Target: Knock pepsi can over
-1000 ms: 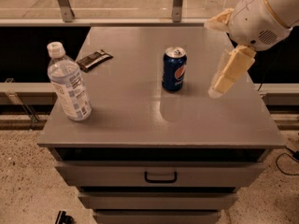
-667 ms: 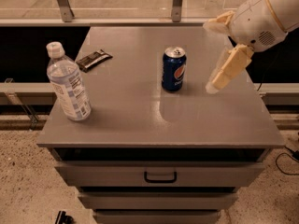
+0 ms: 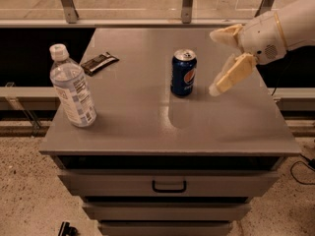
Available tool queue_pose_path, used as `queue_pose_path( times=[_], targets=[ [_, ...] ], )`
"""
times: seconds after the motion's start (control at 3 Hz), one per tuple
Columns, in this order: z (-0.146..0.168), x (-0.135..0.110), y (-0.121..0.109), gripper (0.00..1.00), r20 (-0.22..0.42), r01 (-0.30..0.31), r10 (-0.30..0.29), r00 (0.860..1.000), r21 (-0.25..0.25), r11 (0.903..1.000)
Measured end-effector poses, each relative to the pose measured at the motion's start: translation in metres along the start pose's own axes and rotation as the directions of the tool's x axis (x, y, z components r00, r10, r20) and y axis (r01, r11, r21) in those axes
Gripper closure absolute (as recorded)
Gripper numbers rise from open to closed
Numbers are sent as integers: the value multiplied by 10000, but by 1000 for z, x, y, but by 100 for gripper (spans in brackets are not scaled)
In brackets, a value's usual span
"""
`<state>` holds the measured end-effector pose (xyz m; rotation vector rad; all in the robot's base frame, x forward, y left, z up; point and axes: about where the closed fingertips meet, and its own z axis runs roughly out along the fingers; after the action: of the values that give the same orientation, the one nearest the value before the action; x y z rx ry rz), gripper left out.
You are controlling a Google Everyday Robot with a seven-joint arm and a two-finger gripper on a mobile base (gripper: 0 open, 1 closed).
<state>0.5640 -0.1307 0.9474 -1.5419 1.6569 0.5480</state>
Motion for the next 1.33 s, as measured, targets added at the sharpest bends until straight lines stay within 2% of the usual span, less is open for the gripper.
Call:
queue_pose_path(
  times=[0.33,0.67,1.33],
  targets=[
    [14,2,-10,0,1021,-163,154,9947,82,9998],
    [20,6,-22,0,1793,-299,223,9835,393,9988],
    [46,0,-29,0,2898,-374,282,9567,260,9990]
  ],
)
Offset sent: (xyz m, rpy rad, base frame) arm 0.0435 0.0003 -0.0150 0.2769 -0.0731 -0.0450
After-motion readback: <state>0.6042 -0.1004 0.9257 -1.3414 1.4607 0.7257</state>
